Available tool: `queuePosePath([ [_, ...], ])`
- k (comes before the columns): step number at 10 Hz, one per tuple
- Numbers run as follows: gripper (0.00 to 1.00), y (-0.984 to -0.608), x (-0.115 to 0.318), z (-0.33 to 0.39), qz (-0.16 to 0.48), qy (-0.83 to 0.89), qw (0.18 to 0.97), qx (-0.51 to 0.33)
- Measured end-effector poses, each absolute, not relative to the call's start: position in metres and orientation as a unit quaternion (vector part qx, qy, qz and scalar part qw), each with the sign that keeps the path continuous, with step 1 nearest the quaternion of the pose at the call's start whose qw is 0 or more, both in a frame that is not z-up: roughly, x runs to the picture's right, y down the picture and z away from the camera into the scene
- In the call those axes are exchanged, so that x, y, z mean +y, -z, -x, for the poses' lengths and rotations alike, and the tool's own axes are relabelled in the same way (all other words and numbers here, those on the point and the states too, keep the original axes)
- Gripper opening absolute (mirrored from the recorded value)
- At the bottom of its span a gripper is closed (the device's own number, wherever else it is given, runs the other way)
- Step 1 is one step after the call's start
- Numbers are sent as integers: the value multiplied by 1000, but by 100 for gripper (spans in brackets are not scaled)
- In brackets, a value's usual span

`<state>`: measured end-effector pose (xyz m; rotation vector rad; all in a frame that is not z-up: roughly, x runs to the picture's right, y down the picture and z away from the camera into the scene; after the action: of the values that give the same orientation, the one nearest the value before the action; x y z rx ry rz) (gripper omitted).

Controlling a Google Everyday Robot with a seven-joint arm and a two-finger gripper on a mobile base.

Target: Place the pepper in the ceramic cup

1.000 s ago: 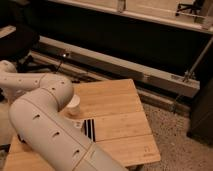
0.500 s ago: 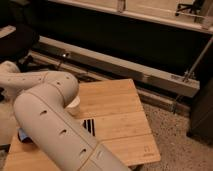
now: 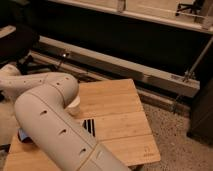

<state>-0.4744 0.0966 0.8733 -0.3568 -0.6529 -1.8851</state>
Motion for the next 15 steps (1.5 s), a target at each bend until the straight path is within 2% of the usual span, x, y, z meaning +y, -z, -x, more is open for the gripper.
queuePosePath([
  [6,80,-874,97,474,150,790,527,-274],
  [11,80,-892,119,507,79,815,495,-291],
  [12,76,-894,122,506,74,819,490,-288],
  [15,47,-899,129,482,104,822,490,-272],
])
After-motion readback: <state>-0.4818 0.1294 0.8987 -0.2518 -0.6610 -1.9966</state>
